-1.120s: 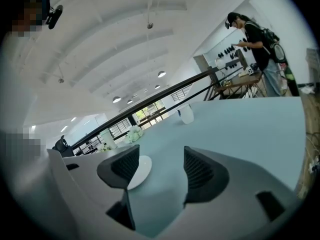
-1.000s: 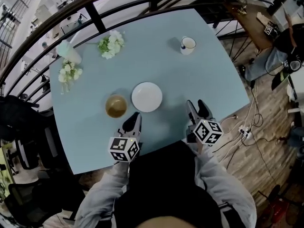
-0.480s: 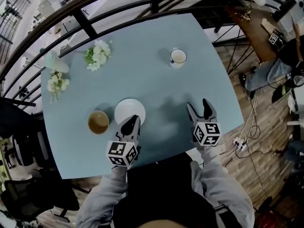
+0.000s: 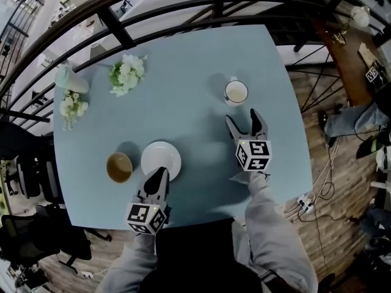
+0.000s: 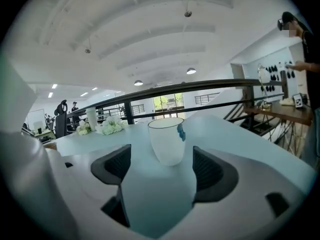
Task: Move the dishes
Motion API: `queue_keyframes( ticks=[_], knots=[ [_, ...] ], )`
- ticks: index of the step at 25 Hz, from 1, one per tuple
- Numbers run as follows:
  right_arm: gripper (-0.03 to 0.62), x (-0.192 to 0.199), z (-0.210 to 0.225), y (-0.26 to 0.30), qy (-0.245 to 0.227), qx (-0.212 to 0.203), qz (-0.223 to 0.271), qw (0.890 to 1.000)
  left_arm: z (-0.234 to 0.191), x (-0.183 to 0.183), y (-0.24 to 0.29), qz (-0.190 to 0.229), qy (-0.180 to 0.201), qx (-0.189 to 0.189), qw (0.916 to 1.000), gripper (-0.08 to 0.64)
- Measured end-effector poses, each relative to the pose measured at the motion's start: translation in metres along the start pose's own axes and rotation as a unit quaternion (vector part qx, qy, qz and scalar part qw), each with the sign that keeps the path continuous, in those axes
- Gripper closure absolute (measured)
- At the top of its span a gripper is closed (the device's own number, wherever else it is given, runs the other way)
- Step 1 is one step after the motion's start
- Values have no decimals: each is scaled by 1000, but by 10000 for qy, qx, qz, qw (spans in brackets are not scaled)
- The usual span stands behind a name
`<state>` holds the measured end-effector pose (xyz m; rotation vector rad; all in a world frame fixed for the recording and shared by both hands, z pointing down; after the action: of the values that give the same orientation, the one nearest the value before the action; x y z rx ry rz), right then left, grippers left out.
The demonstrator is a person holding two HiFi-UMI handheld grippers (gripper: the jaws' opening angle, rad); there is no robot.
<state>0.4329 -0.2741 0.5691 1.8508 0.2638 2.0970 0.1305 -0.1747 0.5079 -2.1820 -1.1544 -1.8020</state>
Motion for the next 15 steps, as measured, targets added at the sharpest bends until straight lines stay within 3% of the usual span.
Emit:
queue_keyframes(
  ticks=[6, 15],
  knots=[
    [175, -20, 3, 49, -387, 138, 279, 9988, -11, 10, -4, -141, -195, -324, 9992, 522],
    [152, -35, 6, 94, -386, 289, 477, 9977, -19, 19, -14, -140, -278, -623, 9976, 522]
  ],
)
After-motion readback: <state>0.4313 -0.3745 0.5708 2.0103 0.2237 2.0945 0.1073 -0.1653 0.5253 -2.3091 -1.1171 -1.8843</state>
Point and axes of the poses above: the fingertips, and each gripper's own axes: y forward along the fingers, z to its right, x out of its underside, the point moved 3 cm from there along -y, backward along the fingers, and after that the axes turned 1 degree about y, right-handed, at the moved point
